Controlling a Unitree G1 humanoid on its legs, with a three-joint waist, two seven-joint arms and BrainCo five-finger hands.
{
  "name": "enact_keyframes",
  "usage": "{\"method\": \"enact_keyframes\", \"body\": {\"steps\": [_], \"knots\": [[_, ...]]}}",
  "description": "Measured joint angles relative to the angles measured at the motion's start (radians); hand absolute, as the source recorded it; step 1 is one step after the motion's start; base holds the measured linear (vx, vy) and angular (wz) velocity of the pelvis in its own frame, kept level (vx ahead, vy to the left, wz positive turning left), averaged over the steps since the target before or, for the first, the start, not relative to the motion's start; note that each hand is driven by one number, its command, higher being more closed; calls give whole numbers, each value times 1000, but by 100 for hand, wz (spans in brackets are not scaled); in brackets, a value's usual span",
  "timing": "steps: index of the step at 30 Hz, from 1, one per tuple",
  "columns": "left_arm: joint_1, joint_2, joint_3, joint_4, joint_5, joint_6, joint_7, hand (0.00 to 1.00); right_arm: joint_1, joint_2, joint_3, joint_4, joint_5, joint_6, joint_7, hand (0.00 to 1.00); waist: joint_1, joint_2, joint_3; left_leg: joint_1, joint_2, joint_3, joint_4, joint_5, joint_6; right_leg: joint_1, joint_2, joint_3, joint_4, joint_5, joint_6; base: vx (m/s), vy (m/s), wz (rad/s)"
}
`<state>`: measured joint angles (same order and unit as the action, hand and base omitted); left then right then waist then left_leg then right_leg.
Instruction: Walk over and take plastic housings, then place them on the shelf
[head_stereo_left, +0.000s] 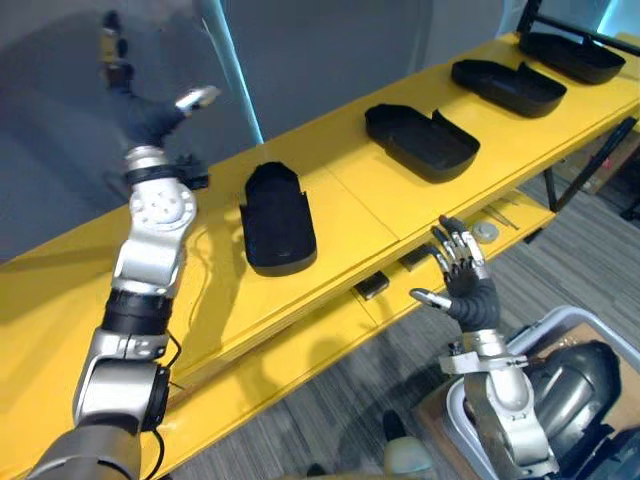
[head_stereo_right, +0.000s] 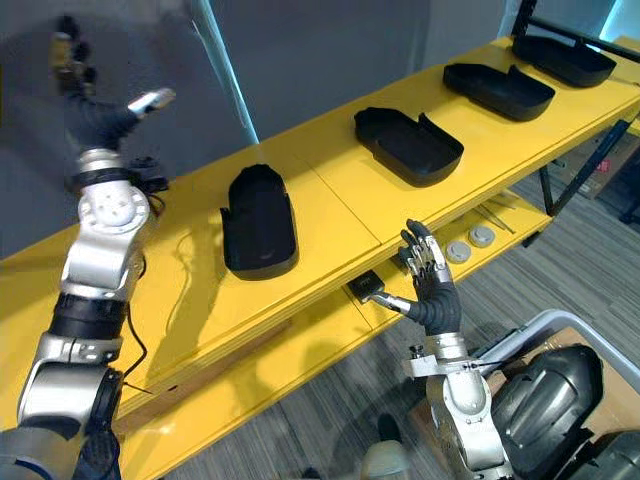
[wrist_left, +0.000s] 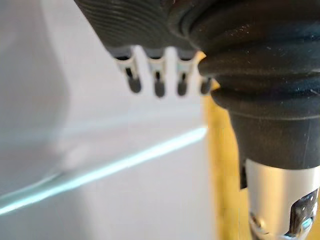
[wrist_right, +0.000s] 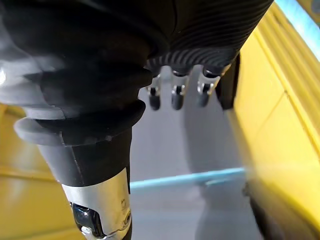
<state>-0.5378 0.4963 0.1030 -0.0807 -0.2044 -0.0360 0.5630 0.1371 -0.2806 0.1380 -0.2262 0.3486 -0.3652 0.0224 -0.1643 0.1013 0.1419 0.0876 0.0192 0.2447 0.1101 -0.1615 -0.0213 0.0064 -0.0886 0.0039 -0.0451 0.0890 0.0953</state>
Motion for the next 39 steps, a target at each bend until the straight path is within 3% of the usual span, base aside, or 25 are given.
{"method": "enact_keyframes", "body": {"steps": [2,4,7,10,17,24,31,36,39], "knots": [[145,-65,49,-106,-43,-74,-12,0,-1,1,-1,1,-1,3,3,0,18,2,-8,2,0,-36,-1,6,-2,26,-2,-33,-12,1,-1,-18,-59,43],[366,-192,84,-233,-65,-152,-28,0,-8,8,0,4,-10,22,8,0,67,-6,-24,0,2,-58,-3,11,-7,42,-1,-59,-31,5,-6,-32,-61,33],[593,-316,85,-294,-65,-192,-61,0,-35,31,2,35,-9,42,25,0,120,-28,-34,0,3,-101,-6,21,-12,64,0,-104,-36,3,-12,-38,-48,40],[704,-361,87,-294,-75,-204,-100,0,-84,46,4,79,-7,65,41,0,157,-50,-43,-3,2,-131,-6,30,-15,77,-2,-135,-36,1,-14,-44,-28,28],[882,-471,120,-294,-190,-205,-231,0,-164,94,133,189,-10,109,36,0,229,-102,-56,-16,-7,-198,-14,47,-20,102,-17,-206,-36,-5,-18,-48,-1,28],[931,-477,110,-294,-191,-204,-338,0,-361,163,241,354,-2,152,-28,0,284,-123,-45,-27,-16,-247,-17,58,-25,119,-25,-265,-35,-20,-20,-17,3,26],[931,-476,-9,-284,-184,-168,-421,0,-448,251,280,536,-47,193,-171,0,318,-128,-41,-54,-31,-294,-11,67,-22,120,-36,-308,-35,-18,-14,27,24,20],[929,-471,-55,-230,-182,-151,-441,0,-494,277,285,634,-50,226,-242,0,318,-139,-28,-54,-32,-305,-10,66,-22,127,-37,-324,-35,-18,-14,-8,14,6],[933,-466,-101,-205,-183,-137,-459,0,-513,296,278,738,-64,260,-330,0,321,-135,-20,-54,-34,-314,-7,57,-22,134,-40,-333,-21,-33,-9,-41,19,9]]}}
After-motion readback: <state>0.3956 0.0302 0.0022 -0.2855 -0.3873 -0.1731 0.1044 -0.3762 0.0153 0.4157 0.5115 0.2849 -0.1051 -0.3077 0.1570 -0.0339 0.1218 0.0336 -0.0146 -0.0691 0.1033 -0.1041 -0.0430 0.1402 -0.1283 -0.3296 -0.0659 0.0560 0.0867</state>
